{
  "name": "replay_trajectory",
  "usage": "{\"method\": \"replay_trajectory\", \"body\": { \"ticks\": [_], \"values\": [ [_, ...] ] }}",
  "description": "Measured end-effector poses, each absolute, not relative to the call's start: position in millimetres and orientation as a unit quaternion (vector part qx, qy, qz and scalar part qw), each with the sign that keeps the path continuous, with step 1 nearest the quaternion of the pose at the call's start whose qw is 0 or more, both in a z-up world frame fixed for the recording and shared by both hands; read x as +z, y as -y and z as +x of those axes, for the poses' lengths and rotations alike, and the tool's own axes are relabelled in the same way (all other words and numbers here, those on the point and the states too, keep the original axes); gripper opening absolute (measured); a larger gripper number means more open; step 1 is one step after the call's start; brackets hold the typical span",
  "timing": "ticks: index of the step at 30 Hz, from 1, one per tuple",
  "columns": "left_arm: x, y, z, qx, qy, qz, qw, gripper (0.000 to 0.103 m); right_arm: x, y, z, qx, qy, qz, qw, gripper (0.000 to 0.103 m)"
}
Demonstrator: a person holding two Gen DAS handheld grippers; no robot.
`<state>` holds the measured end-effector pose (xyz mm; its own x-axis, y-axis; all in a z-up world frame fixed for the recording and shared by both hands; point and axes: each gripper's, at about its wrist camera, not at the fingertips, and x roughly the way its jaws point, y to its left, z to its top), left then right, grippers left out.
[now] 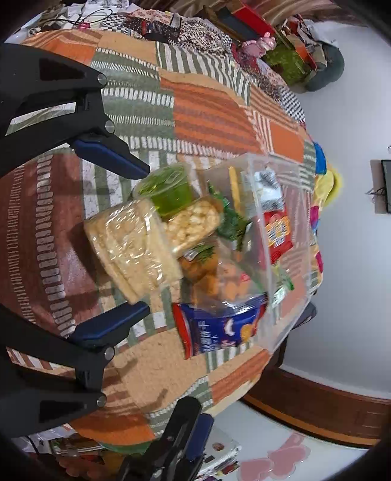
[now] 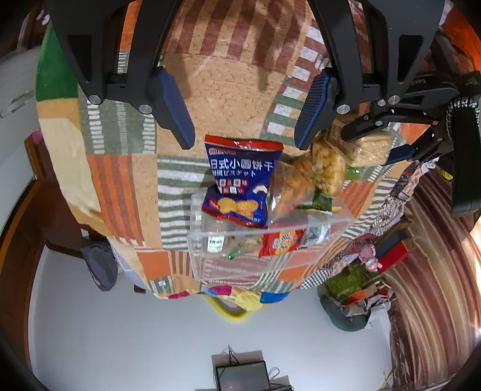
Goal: Organize snacks
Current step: 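Grasp the square cracker block with the left gripper while the right lifts the blue cookie bag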
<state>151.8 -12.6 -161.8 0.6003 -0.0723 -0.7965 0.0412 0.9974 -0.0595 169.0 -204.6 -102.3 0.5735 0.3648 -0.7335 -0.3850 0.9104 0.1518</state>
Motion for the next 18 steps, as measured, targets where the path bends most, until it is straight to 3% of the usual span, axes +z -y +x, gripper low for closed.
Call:
{"method": "replay_trajectory", "body": {
  "ticks": [4,18],
  "values": [
    [-167.7,14.0,152.5,-0.041,-0.447,-0.012,0.894,0.061,-113.7,202.0,174.1,0.213,-0.423,-0.013,0.881,0.067],
    [-150.2,-5.4,152.1,-0.072,-0.417,-0.040,0.905,0.058,-144.5,182.7,216.8,0.203,-0.454,-0.017,0.868,0.072]
  ]
}}
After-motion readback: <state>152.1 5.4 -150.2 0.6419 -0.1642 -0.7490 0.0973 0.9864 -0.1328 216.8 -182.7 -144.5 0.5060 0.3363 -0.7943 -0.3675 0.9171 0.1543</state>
